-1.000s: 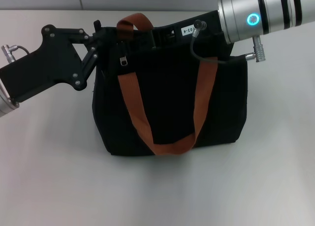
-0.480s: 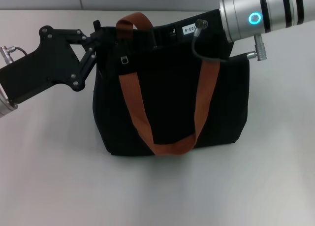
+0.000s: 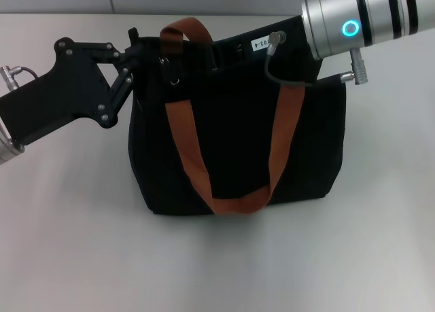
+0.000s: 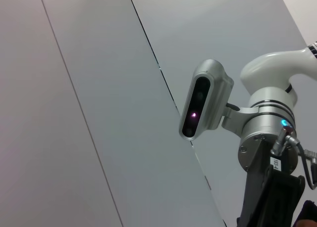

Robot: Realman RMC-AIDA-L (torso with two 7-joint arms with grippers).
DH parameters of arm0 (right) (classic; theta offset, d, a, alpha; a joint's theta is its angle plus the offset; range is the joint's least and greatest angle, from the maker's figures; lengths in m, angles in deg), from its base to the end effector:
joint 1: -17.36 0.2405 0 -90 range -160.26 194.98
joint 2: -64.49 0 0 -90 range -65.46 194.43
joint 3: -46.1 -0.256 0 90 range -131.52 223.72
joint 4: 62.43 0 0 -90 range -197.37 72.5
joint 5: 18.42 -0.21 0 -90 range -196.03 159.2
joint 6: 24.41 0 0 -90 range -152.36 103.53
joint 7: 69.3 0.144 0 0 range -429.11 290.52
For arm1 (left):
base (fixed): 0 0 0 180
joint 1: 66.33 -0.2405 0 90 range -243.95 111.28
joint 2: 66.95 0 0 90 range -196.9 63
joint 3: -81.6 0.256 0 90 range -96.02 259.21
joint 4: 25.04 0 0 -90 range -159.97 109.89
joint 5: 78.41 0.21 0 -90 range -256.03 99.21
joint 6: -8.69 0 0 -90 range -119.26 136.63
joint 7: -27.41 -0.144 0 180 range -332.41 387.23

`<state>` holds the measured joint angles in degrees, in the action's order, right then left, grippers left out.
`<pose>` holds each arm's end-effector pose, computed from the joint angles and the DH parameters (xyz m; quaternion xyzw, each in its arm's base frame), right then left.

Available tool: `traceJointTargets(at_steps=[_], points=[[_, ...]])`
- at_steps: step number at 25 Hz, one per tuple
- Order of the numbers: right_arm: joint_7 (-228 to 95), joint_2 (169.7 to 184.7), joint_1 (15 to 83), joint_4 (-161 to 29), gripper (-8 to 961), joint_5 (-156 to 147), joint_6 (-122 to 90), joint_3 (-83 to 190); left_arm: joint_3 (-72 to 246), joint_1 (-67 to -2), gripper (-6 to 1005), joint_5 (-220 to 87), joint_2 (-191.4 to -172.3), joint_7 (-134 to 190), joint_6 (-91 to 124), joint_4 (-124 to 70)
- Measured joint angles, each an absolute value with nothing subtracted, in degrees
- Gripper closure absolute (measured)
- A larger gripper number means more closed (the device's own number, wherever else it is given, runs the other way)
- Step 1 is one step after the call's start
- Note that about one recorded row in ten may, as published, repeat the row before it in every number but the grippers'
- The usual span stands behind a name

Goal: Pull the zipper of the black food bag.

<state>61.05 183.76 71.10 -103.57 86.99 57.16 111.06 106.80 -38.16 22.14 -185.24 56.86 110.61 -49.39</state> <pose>0.0767 0.3922 -0.0449 0.9149 -0.3574 -0.1790 0.0557 -0.2596 0.3058 0.0249 -0.8624 0.0921 -0.3800 0.3216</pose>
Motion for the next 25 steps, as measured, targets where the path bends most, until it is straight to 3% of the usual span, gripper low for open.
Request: traceJointTargets(at_steps=[8, 25], points=[[61.72, 183.75, 71.56, -103.94, 954, 88.32, 57.12, 111.2, 106.64, -38.64, 972, 22.14, -185.25, 56.86, 111.2, -49.39], [65.88, 183.91, 69.31, -109.0, 952, 90.83, 56.68, 112.48, 106.46, -39.46, 972, 21.27, -185.2, 56.86, 111.0, -49.35]])
